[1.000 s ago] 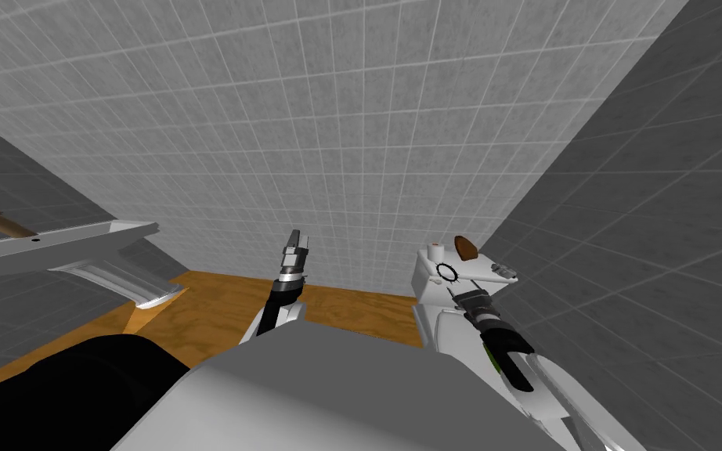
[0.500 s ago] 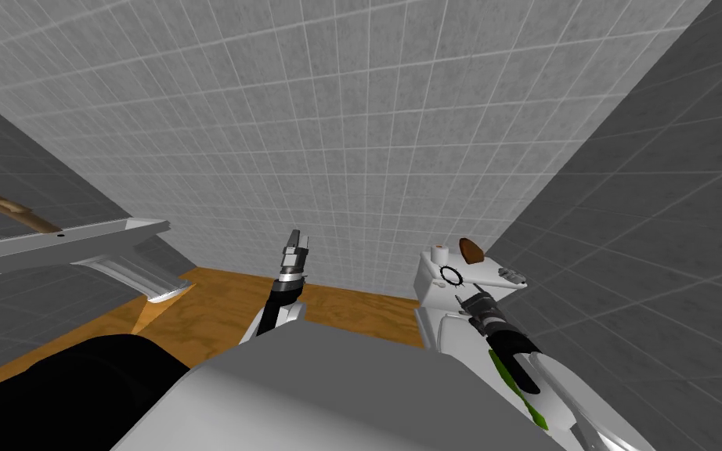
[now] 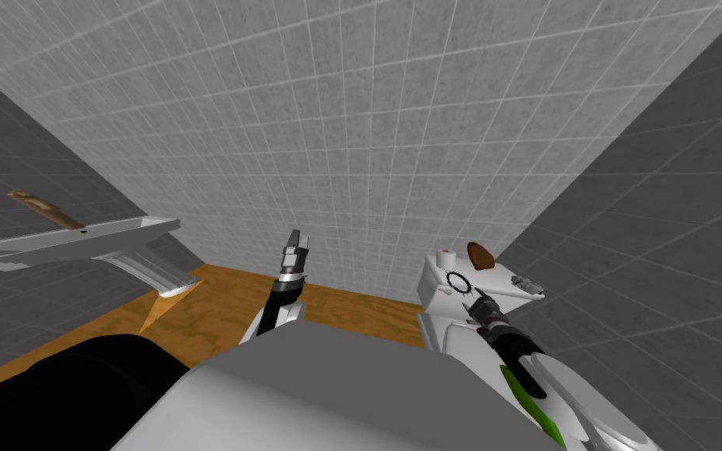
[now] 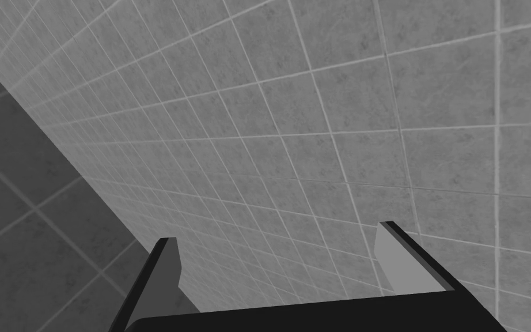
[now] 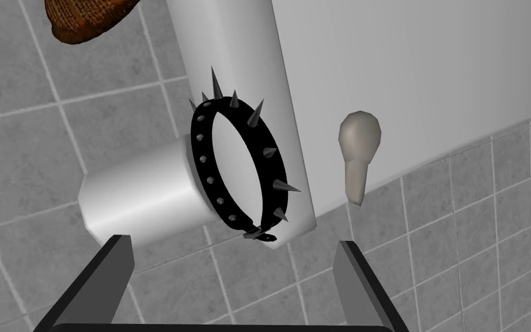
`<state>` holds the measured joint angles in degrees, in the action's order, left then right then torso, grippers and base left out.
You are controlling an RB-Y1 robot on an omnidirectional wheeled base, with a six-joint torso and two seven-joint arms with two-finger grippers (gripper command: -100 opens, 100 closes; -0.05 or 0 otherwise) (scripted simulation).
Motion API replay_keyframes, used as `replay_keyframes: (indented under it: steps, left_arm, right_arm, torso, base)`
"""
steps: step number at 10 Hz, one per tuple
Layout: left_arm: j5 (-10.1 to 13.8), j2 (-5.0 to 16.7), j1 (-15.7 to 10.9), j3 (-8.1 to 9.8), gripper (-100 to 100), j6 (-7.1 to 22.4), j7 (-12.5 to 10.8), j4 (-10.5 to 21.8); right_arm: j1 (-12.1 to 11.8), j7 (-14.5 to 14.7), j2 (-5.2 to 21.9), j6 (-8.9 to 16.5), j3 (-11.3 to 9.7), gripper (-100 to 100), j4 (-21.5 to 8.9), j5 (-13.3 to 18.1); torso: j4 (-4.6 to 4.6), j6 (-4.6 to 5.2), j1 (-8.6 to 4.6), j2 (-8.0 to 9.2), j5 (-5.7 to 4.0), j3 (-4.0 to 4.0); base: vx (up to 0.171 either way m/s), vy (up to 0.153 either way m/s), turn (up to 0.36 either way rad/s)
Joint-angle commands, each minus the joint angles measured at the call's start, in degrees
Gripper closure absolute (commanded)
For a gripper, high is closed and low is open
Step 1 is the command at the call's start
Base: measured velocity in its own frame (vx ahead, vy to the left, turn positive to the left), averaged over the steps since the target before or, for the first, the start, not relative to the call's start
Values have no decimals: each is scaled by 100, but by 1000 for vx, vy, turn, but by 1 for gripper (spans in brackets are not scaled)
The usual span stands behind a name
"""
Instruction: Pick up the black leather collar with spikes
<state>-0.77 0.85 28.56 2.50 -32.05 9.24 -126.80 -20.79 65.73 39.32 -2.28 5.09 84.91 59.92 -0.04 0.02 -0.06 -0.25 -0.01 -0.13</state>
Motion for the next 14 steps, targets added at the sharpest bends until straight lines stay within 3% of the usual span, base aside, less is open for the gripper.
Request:
replay_keyframes:
  steps: [1, 2, 3, 4, 5, 6, 10, 11, 12, 14]
  left_arm:
    - [0, 0, 0, 0, 0, 0, 0, 0]
    - [0, 0, 0, 0, 0, 0, 0, 0]
    - [0, 0, 0, 0, 0, 0, 0, 0]
    - [0, 0, 0, 0, 0, 0, 0, 0]
    - [0, 0, 0, 0, 0, 0, 0, 0]
    - [0, 0, 0, 0, 0, 0, 0, 0]
    - [0, 0, -1, 0, 0, 0, 0, 0]
    - [0, 0, -1, 0, 0, 0, 0, 0]
    - [0, 0, -1, 0, 0, 0, 0, 0]
    - [0, -1, -2, 0, 0, 0, 0, 0]
  right_arm:
    - [42, 126, 12, -29, -33, -100, -187, 135]
    - [48, 197, 25, -41, -103, -100, -325, 217]
    - [45, 177, -50, -82, -2, -100, -274, 192]
    - [47, 210, -61, -105, 2, 0, -293, 207]
    - [47, 207, -59, -103, 1, -100, -291, 205]
    - [47, 207, -59, -103, 1, 100, -291, 205]
    - [48, 207, -59, -103, 1, 100, -291, 205]
    - [48, 207, -59, -103, 1, 0, -291, 205]
    - [58, 342, -260, -231, 107, -100, -266, 284]
    - [90, 524, -475, -399, 253, -100, -239, 381]
  torso:
    - [0, 0, 0, 0, 0, 0]
    - [-1, 0, -1, -4, 0, -2]
    - [-3, -2, -5, -15, -2, -8]
    - [-1, 2, -3, -1, -1, -1]
    - [3, 2, 0, 14, 0, 8]
    - [4, 2, 2, 21, 0, 11]
    - [5, 2, 3, 26, 1, 14]
    - [5, 2, 3, 26, 1, 14]
    - [5, 2, 3, 26, 1, 15]
    - [12, 5, 16, 61, 3, 34]
  base:
    - [77, -3, 63]
    - [109, -17, 131]
    - [54, -12, 32]
    - [9, -2, -4]
    - [0, 0, 0]
    - [0, 0, 0]
    - [0, 0, 0]
    - [0, 0, 0]
    - [-60, 25, -66]
    - [-118, 28, -73]
